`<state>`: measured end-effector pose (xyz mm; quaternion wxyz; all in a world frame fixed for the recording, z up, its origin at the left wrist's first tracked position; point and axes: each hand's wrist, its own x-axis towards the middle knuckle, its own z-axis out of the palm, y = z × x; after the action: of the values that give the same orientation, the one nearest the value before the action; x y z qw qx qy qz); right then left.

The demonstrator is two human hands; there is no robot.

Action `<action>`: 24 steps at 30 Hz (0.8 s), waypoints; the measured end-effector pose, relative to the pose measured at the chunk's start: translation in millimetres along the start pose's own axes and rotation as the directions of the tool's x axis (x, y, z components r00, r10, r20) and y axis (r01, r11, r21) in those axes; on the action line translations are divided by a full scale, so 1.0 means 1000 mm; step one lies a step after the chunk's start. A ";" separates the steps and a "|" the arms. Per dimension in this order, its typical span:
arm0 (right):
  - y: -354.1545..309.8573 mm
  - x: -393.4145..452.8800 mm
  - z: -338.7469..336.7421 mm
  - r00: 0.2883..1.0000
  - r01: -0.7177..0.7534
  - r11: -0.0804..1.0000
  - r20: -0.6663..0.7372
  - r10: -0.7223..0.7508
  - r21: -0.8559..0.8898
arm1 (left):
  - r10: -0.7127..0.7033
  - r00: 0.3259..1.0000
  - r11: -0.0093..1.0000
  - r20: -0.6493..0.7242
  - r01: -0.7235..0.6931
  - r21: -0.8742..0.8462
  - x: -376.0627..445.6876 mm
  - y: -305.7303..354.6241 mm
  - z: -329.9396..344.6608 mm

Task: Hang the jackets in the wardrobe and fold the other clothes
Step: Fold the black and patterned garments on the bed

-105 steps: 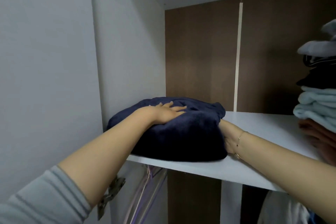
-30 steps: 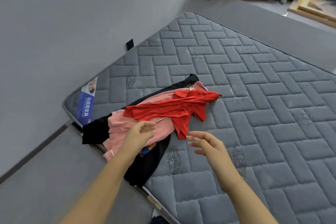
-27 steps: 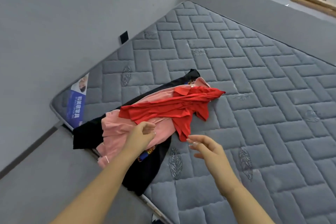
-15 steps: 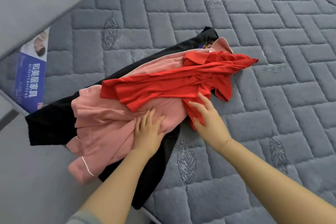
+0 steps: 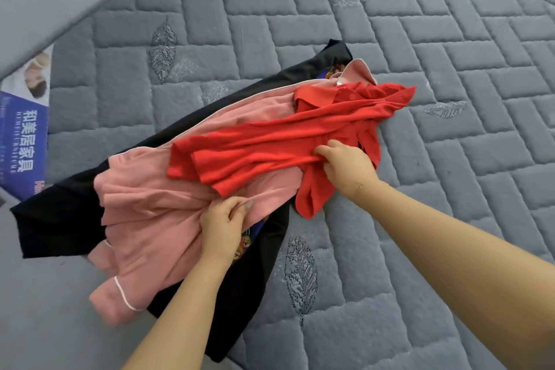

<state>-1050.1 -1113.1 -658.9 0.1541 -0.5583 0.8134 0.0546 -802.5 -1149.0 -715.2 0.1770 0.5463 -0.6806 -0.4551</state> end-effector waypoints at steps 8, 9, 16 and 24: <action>0.108 -0.096 -0.004 0.796 -0.603 0.785 0.048 0.603 0.145 | -0.227 0.974 0.885 0.001 0.207 -0.417 -0.051 0.031 -0.028; 0.113 -0.108 -0.006 0.755 -0.656 0.746 0.107 0.647 0.116 | -0.259 0.966 0.857 -0.018 0.222 -0.465 -0.056 0.037 -0.031; 0.046 -0.171 -0.008 0.837 -0.505 0.442 0.297 0.459 0.741 | -0.207 0.932 0.777 0.299 0.342 -0.529 -0.110 0.087 -0.046; 0.014 -0.201 -0.001 0.771 -0.478 -0.347 0.575 0.275 0.807 | -0.132 0.638 0.887 0.759 0.418 -0.198 -0.204 0.132 0.022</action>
<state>-997.5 -929.1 -596.5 0.5434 0.0724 0.6771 -0.4909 -826.0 -956.4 -566.7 -0.0846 0.3775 -0.5067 -0.7704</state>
